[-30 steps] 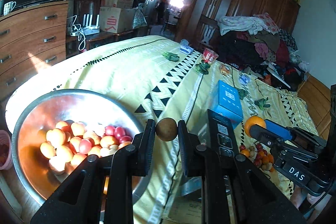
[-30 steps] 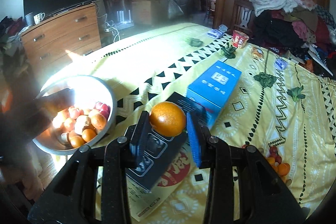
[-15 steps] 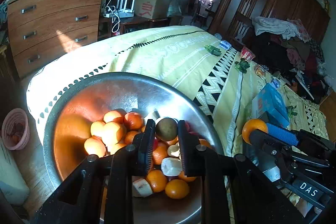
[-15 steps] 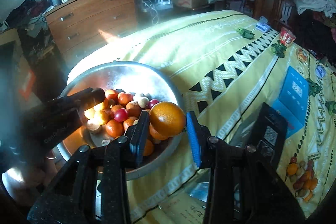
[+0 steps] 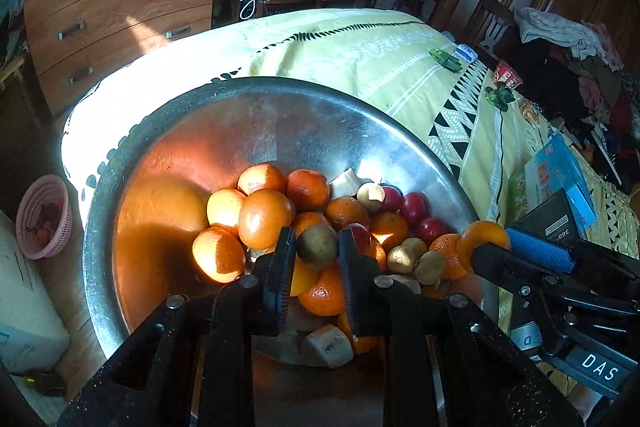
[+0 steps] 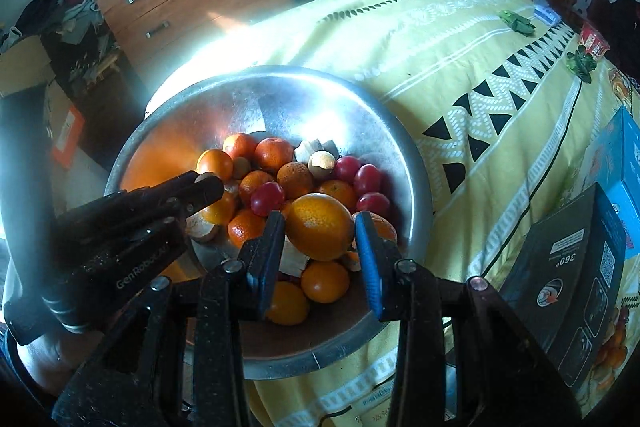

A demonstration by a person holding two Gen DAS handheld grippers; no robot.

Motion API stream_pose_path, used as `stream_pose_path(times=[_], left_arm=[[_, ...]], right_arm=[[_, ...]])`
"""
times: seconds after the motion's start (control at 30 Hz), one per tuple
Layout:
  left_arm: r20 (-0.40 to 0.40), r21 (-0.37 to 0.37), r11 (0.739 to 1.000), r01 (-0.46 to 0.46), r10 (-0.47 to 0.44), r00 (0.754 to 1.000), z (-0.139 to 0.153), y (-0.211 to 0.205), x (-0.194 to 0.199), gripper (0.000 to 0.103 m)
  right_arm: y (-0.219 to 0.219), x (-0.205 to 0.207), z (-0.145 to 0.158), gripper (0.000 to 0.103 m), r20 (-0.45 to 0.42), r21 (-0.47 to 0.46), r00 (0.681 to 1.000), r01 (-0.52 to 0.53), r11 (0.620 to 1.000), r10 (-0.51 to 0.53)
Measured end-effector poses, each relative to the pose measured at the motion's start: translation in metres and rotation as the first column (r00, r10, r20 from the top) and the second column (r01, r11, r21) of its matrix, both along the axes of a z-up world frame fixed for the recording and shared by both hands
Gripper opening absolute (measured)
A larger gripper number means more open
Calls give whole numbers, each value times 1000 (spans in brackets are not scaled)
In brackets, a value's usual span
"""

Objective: Organize fruits
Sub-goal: 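Open the left tool to drop the kiwi while the right tool drops the orange, then move both open tools away from the bowl toward the fruit pile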

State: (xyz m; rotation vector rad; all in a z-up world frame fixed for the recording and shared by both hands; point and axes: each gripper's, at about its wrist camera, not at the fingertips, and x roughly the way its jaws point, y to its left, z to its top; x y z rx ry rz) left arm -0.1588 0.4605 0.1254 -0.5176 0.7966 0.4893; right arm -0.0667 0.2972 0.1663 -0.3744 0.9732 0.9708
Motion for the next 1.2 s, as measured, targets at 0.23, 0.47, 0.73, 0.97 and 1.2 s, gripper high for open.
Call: stream_pose_path(times=[0.23,0.47,0.73,0.97,1.2], left_arm=[[-5,-8,1000,-12,12,1000,-2,4,3,21],[-9,-18,1000,-18,18,1000,-3,6,1,38],[-13,-7,999,-33,33,999,-1,4,-3,59],[22,29,998,-61,60,998,26,-6,-12,78],[180,176,982,-61,29,983,95,-54,-27,92]], right_arm=[[5,-1,-3,37,-5,-12,1000,-1,1000,1],[6,1,-4,38,-19,2,1000,0,1000,0],[-4,2,2,67,-13,34,1000,20,999,-19],[-23,-11,33,76,50,92,998,21,996,-26],[-89,-39,97,86,313,249,934,93,964,-171]])
